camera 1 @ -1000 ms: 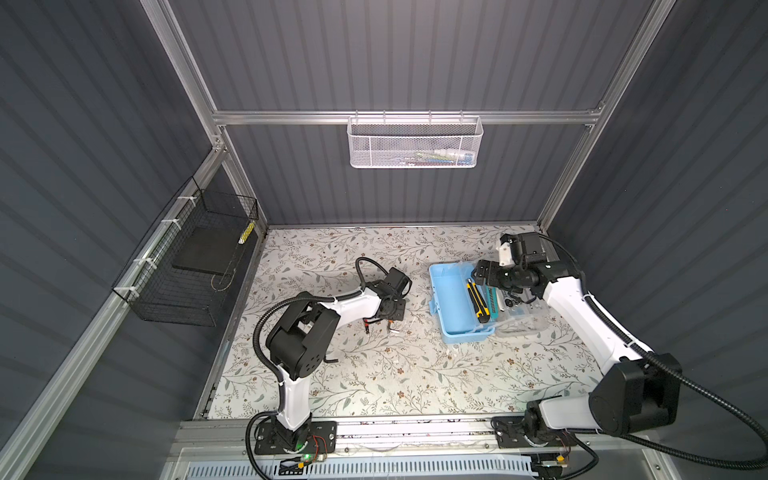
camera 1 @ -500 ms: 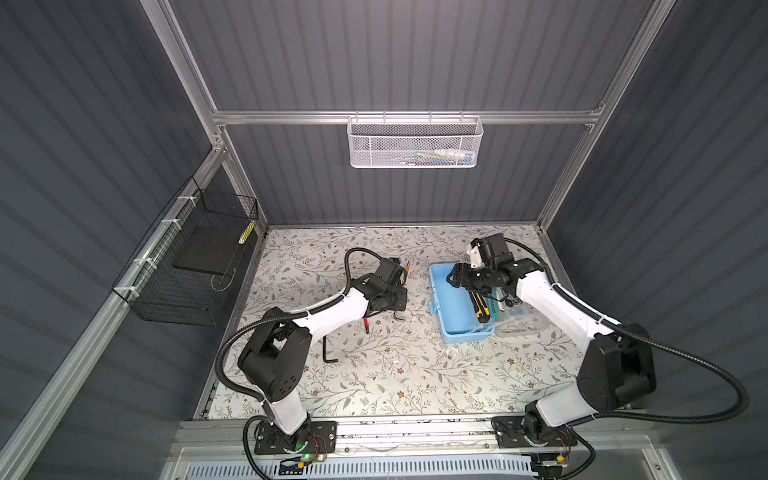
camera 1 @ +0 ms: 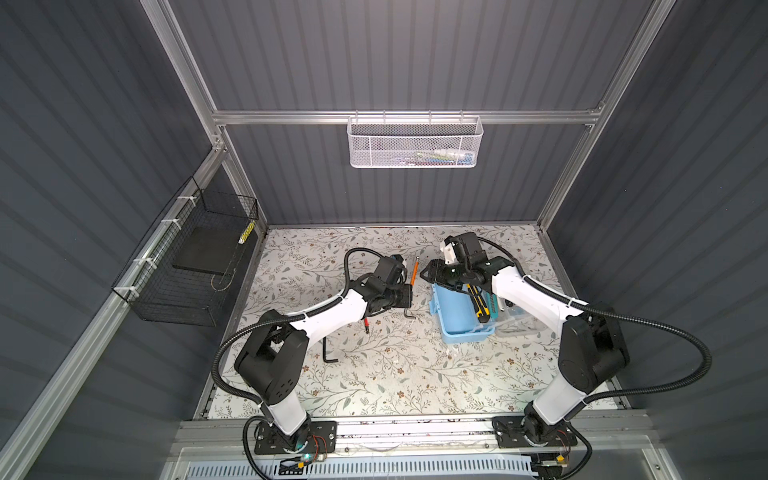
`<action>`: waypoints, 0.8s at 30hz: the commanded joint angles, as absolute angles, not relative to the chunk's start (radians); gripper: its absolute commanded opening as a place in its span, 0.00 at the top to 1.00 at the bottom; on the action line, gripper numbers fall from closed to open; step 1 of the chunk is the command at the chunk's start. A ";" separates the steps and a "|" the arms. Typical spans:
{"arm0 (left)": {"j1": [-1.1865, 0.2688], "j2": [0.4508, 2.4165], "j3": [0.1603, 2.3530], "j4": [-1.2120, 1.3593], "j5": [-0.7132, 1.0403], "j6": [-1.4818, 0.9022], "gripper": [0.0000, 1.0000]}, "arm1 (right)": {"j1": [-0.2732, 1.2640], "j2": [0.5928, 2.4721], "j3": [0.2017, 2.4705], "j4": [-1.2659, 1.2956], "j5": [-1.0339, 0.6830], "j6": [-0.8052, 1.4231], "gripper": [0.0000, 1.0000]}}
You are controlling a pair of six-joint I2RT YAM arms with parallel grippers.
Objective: Pack the tool kit
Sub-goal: 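Raise the orange hex key toward the right gripper, which grasps it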
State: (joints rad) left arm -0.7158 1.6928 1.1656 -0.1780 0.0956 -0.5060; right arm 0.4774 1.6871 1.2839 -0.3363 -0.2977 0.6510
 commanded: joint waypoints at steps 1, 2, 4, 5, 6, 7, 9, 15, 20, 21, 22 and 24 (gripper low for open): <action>-0.727 1.657 1.148 -0.092 0.152 -0.531 1.00 | 0.490 1.708 1.318 -0.308 -0.325 0.677 0.46; -0.727 1.658 1.149 -0.084 0.163 -0.530 1.00 | 0.494 1.714 1.321 -0.302 -0.325 0.681 0.47; -0.730 1.661 1.154 -0.078 0.183 -0.526 1.00 | 0.500 1.725 1.329 -0.290 -0.326 0.688 0.49; -0.730 1.661 1.154 -0.072 0.196 -0.522 1.00 | 0.503 1.733 1.337 -0.284 -0.326 0.692 0.51; -0.730 1.661 1.154 -0.066 0.204 -0.519 1.00 | 0.505 1.741 1.344 -0.283 -0.325 0.694 0.51; -0.730 1.660 1.153 -0.062 0.210 -0.518 1.00 | 0.507 1.750 1.354 -0.283 -0.364 0.696 0.52; -0.732 1.657 1.151 -0.058 0.214 -0.518 1.00 | 0.511 1.765 1.364 -0.285 -0.364 0.699 0.54; -0.732 1.628 1.129 -0.019 0.213 -0.522 1.00 | 0.511 1.776 1.376 -0.285 -0.375 0.702 0.64; -0.732 1.629 1.119 0.003 0.224 -0.527 1.00 | 0.513 1.771 1.375 -0.280 -0.383 0.709 0.85; -0.732 1.626 1.115 0.015 0.231 -0.532 1.00 | 0.513 1.769 1.373 -0.279 -0.383 0.707 0.87; -0.731 1.625 1.108 0.031 0.239 -0.538 1.00 | 0.513 1.769 1.373 -0.280 -0.385 0.707 0.90; -0.732 1.622 1.103 0.051 0.247 -0.544 0.98 | 0.513 1.769 1.372 -0.279 -0.391 0.704 0.92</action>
